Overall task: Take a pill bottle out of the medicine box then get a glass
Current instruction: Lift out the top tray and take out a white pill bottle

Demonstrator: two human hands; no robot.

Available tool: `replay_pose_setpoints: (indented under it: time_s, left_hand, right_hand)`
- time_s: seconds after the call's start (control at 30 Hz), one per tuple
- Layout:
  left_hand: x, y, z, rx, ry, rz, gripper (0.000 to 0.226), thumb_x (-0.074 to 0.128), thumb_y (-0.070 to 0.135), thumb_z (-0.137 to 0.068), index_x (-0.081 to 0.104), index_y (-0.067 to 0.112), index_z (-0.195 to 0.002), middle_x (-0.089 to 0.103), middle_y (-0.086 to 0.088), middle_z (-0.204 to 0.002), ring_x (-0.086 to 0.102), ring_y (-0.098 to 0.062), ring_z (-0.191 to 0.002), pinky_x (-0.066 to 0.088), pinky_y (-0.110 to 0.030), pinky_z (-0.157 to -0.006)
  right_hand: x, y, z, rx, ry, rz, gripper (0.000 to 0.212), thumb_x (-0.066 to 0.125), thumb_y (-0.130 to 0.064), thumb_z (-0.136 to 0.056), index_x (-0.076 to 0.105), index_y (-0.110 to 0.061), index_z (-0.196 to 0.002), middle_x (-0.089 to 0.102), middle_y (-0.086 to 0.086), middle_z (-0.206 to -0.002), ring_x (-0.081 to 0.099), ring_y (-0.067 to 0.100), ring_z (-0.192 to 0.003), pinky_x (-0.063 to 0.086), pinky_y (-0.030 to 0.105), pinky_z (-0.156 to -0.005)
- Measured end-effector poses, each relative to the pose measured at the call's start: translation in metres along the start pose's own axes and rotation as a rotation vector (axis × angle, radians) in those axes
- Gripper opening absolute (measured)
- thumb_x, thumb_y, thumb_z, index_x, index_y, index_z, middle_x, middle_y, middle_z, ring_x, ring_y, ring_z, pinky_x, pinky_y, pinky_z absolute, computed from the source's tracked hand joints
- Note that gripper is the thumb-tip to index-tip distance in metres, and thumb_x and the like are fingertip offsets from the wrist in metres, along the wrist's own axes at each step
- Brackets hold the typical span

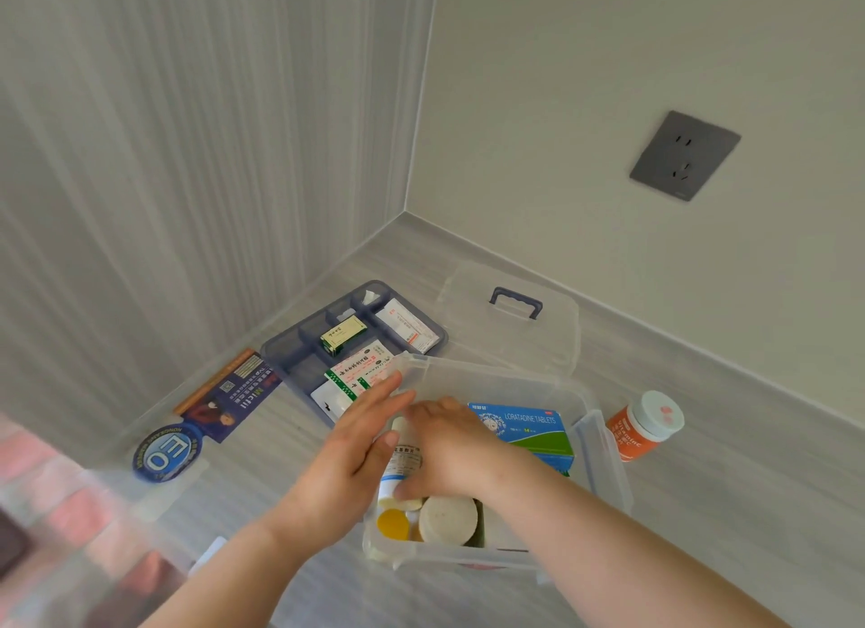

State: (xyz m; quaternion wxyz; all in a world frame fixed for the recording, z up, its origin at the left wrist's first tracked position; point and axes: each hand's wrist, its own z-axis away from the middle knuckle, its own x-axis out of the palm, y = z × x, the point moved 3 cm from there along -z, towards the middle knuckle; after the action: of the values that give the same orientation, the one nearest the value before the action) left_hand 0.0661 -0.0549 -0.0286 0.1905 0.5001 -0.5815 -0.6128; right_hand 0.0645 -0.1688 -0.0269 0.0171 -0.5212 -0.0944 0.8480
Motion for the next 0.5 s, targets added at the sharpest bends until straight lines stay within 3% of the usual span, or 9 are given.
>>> replay_pose_setpoints:
  time_s: [0.1, 0.23, 0.33, 0.5]
  left_hand:
    - [-0.001, 0.000, 0.000, 0.000, -0.001, 0.005, 0.043, 0.038, 0.004, -0.090, 0.033, 0.041, -0.112, 0.021, 0.021, -0.133, 0.012, 0.016, -0.122, 0.008, 0.010, -0.093]
    - [-0.001, -0.001, 0.000, 0.008, -0.006, -0.008, 0.045, 0.037, 0.004, -0.090, 0.031, 0.041, -0.113, 0.019, 0.022, -0.134, 0.012, 0.018, -0.121, 0.008, 0.010, -0.092]
    - [0.000, -0.002, 0.000, 0.011, -0.006, -0.007, 0.046, 0.038, 0.003, -0.090, 0.031, 0.042, -0.113, 0.021, 0.025, -0.132, 0.012, 0.018, -0.122, 0.008, 0.009, -0.094]
    - [0.000, -0.004, 0.001, 0.002, -0.013, -0.004, 0.049, 0.037, 0.003, -0.090, 0.031, 0.047, -0.111, 0.021, 0.030, -0.129, 0.011, 0.019, -0.123, 0.008, 0.009, -0.094]
  right_hand:
    - [0.007, 0.001, -0.007, 0.048, -0.077, -0.053, 0.087, 0.070, -0.041, -0.066, 0.021, -0.015, -0.133, 0.040, 0.013, -0.137, 0.035, 0.030, -0.125, 0.035, 0.042, -0.100]
    - [0.010, 0.003, -0.012, 0.058, -0.138, -0.122, 0.087, 0.068, -0.043, -0.068, 0.020, -0.017, -0.136, 0.039, 0.010, -0.140, 0.037, 0.030, -0.128, 0.036, 0.041, -0.103]
    - [0.008, 0.004, -0.011, 0.040, -0.119, -0.196, 0.076, 0.063, -0.041, -0.074, 0.025, -0.017, -0.135, 0.039, 0.011, -0.140, 0.038, 0.029, -0.127, 0.037, 0.040, -0.103]
    - [-0.002, 0.010, -0.009, 0.046, -0.068, -0.336, 0.045, 0.050, -0.038, -0.084, 0.040, -0.023, -0.126, 0.042, 0.010, -0.131, 0.046, 0.026, -0.116, 0.041, 0.034, -0.090]
